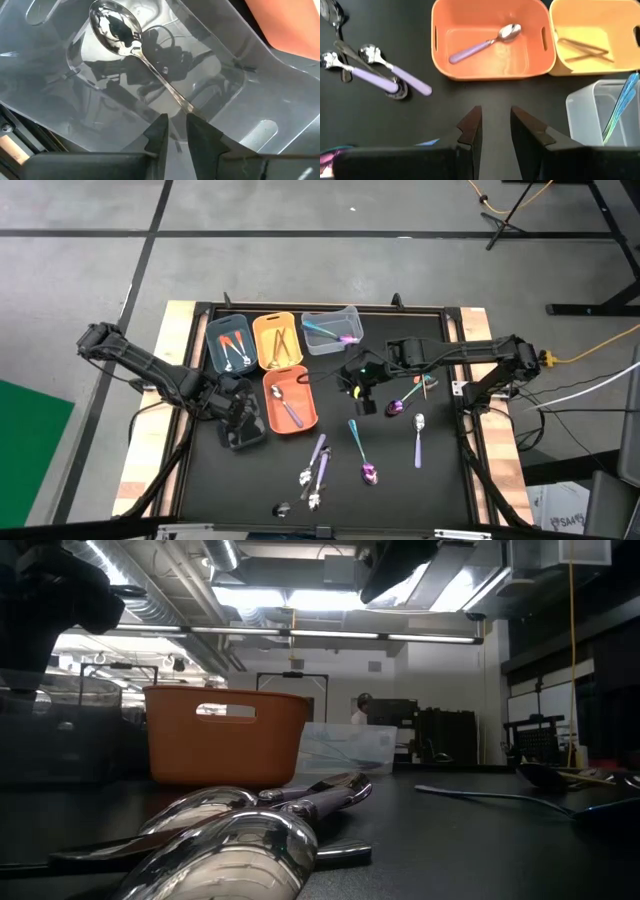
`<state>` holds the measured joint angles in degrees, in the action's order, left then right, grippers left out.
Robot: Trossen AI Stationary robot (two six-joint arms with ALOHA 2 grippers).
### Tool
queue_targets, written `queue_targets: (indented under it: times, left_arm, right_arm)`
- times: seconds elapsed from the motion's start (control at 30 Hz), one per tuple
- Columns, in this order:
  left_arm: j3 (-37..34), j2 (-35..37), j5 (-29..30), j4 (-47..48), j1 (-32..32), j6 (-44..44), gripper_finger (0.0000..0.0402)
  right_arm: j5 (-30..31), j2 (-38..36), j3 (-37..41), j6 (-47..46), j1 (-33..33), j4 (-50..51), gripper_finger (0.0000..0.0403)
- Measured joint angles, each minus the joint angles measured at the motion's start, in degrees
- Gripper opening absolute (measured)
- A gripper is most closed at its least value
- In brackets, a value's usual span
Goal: Sort silverware by color (type)
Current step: Put the blue spoon into the transparent bin
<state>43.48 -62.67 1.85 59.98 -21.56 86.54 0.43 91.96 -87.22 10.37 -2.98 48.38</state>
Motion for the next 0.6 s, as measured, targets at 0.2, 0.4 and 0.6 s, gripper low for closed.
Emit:
queue_targets:
  times: [0.2, 0.4, 0.6]
  left_arm:
    - [0.0, 0.0, 0.0, -0.4, 0.0, 0.0, 0.0065]
    - [0.0, 1.4, 0.0, -3.2, 0.0, -0.1, 0.006]
    - [0.0, 3.2, 0.1, -9.6, 0.0, -0.4, 0.0056]
  right_arm:
    - [0.0, 0.0, 0.0, 0.0, 0.0, 1.8, 0.0088]
    - [-6.7, 0.0, 0.0, 0.7, 0.0, 2.5, 0.0088]
    - [-13.3, 0.0, 0.0, -3.3, -0.1, 5.6, 0.0088]
